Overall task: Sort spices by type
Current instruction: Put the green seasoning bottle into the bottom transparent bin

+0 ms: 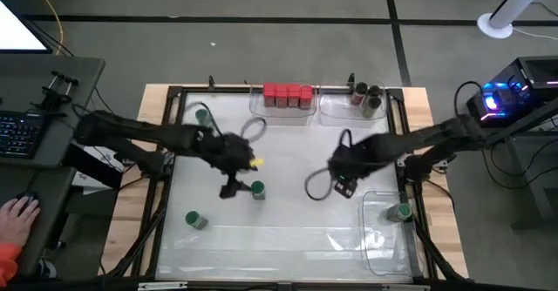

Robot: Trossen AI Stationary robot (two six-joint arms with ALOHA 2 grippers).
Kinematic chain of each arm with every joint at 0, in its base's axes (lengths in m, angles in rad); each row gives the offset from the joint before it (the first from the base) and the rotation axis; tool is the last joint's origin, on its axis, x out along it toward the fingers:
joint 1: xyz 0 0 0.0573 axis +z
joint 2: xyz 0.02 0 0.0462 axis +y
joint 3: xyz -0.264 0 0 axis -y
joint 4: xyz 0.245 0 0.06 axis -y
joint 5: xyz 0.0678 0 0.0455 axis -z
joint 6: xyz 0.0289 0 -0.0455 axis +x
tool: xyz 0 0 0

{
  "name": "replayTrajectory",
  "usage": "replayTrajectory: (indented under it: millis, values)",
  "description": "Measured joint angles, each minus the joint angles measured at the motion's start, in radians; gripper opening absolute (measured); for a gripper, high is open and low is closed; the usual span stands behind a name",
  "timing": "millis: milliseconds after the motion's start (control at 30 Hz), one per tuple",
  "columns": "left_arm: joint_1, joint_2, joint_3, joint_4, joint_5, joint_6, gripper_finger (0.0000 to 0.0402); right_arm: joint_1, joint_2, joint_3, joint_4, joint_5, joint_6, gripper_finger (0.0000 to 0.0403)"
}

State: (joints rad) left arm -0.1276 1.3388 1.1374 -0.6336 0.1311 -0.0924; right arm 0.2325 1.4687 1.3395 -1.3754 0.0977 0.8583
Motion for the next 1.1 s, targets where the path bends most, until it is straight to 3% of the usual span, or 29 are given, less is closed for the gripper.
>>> replayTrajectory:
  millis: [167,300,367,733,1100]
  values:
    - [-0.072,0.161,0.052,-0.025,-0.077,-0.013,0.0326,0.099,-0.143,-0.159,0.195,0.094,0.154,0.0288]
    - [-0.106,0.254,0.098,-0.125,-0.221,-0.022,0.0326,0.137,-0.182,-0.188,0.231,0.238,0.174,0.0288]
    - [-0.113,0.286,0.105,-0.131,-0.238,-0.056,0.0326,0.139,-0.183,-0.190,0.234,0.274,0.155,0.0288]
    - [-0.111,0.397,0.108,-0.135,-0.251,-0.116,0.0326,0.130,-0.179,-0.191,0.246,0.291,0.109,0.0288]
    - [-0.108,0.400,0.098,-0.130,-0.254,-0.105,0.0326,0.127,-0.179,-0.191,0.245,0.314,0.102,0.0288]
